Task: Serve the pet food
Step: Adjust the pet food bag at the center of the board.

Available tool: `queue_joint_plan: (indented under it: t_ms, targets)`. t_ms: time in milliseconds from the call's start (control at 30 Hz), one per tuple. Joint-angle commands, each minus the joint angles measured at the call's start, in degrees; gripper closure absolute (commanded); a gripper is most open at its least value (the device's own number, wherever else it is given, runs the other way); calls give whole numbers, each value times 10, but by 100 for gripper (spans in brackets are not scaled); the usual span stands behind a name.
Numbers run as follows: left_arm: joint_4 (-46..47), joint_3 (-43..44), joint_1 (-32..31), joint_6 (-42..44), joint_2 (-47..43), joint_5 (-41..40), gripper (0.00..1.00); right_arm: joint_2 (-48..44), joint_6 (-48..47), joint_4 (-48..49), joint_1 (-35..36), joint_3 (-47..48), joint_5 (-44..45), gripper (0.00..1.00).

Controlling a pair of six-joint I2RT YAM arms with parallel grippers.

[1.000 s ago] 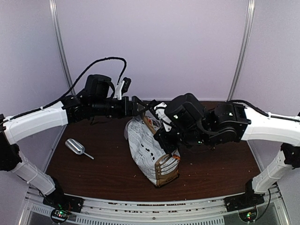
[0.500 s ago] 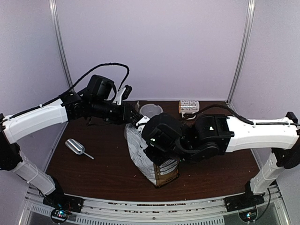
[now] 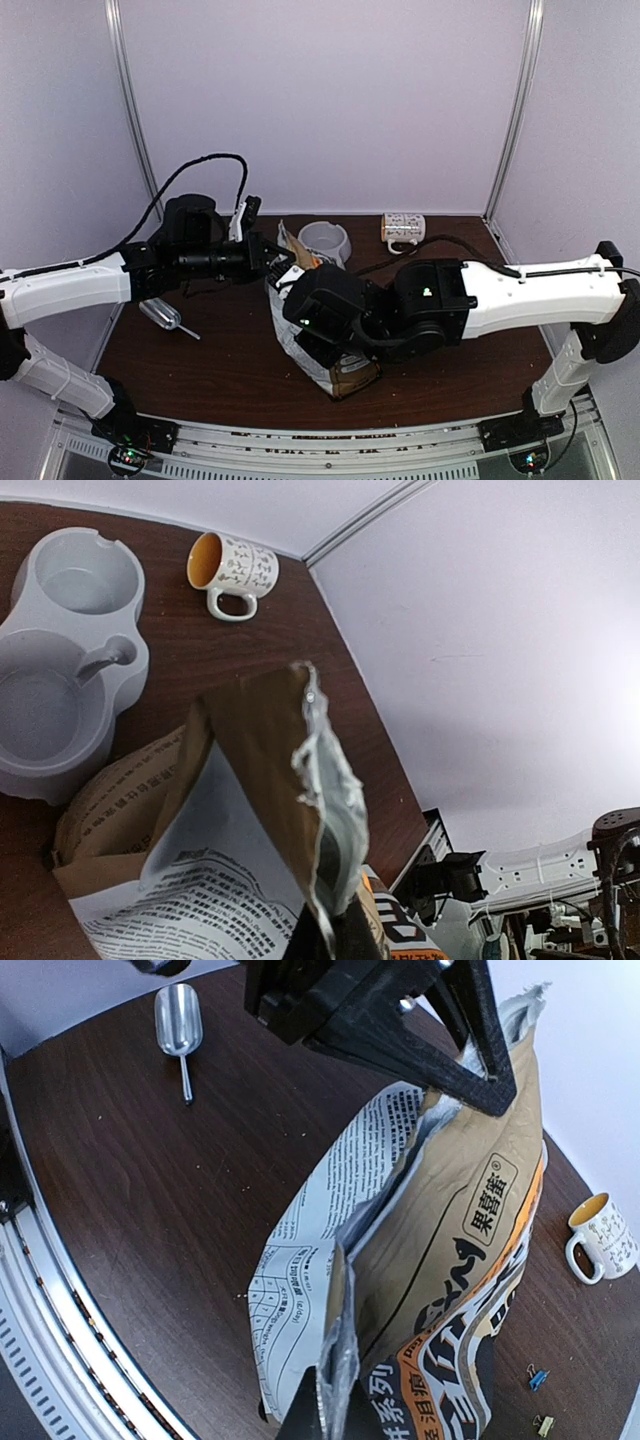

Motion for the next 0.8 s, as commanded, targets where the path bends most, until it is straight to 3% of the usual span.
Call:
queue_joint_plan:
  t_ms: [0, 267, 367, 567, 767]
  targets:
    - [195, -41, 3, -30, -7, 20, 100, -17, 27, 3, 14, 14, -18, 89]
    - [280, -82, 4, 13, -30, 28, 100, -102, 36, 31, -37, 15, -70, 50]
    - [309, -92, 4, 18, -35, 32, 100, -126, 49, 63, -68, 7, -113, 40]
    - [293, -95, 4, 35, -40, 24, 100, -99, 79, 80, -138, 24, -150, 40]
    - [268, -95, 4, 60, -44, 26, 100, -13, 61, 44, -157, 130, -132, 44]
